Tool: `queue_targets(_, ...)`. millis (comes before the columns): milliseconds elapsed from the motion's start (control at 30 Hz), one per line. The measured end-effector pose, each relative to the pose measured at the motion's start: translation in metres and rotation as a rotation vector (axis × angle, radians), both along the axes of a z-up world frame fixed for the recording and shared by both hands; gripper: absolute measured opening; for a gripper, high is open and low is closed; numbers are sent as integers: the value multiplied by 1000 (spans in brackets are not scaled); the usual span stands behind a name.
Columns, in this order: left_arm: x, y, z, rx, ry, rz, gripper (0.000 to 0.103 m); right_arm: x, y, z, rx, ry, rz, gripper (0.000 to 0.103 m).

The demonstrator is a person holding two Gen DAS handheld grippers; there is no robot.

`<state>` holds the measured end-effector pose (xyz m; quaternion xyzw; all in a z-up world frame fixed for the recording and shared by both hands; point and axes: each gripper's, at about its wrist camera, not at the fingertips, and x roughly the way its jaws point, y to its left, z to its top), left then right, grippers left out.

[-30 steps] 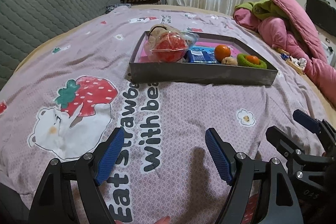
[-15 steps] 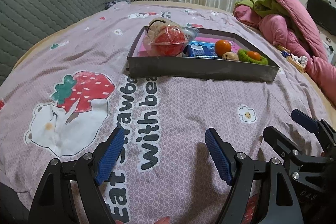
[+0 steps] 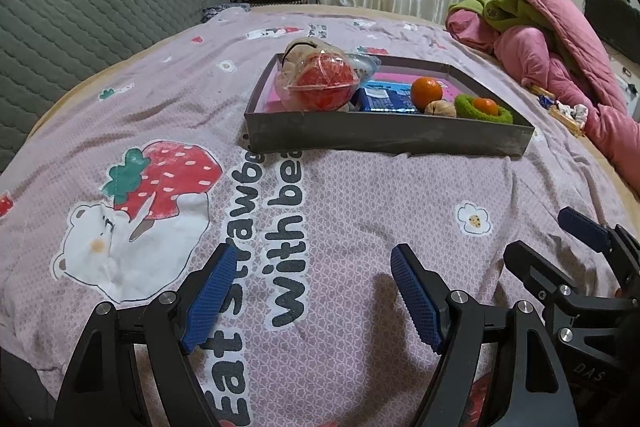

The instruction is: Organize objects

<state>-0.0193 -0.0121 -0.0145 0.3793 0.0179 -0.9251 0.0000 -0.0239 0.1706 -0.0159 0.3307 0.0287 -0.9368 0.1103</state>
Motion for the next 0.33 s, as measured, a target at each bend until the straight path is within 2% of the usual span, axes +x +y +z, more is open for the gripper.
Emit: queue_targets(333,1,-2,-1,10,4,-1,80,1,-1,1,2,-1,0,87)
